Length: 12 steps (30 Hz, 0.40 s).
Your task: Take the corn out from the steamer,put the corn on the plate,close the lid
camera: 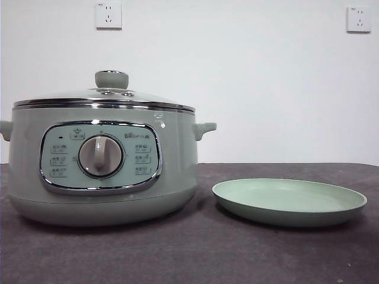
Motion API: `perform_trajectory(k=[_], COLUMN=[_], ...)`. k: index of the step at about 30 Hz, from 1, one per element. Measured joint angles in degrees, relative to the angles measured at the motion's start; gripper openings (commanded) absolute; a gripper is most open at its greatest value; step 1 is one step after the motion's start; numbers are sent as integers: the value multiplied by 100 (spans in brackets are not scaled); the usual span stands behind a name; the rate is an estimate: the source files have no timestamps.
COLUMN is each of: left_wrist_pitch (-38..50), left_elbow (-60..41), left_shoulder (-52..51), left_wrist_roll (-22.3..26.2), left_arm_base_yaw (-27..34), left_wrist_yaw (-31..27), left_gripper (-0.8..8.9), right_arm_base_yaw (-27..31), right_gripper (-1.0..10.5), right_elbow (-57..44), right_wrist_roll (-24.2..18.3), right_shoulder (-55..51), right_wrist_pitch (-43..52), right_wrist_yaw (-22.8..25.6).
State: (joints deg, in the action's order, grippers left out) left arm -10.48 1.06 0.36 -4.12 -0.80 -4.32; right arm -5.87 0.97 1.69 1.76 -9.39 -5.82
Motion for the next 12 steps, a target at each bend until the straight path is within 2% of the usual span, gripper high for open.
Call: perform_trajectory(k=[4,10,12], left_wrist_pitch=[0,-4,20], left_elbow=[0,0,0], left_shoulder=[0,0,0], left_wrist_roll=[-7,-494,-743], left_arm_base_yaw=[0,0,0], left_wrist_yaw=[46,728,986], left_gripper=[-4,-4,-5], right_arm_base_yaw=[0,0,0], right_gripper=[3,1,0], right_elbow=[0,0,0], right_wrist_roll=[354,1735,2004], right_shoulder=[0,0,0], right_wrist_pitch=[0,0,2], right_wrist_yaw=[-9,-11,-11])
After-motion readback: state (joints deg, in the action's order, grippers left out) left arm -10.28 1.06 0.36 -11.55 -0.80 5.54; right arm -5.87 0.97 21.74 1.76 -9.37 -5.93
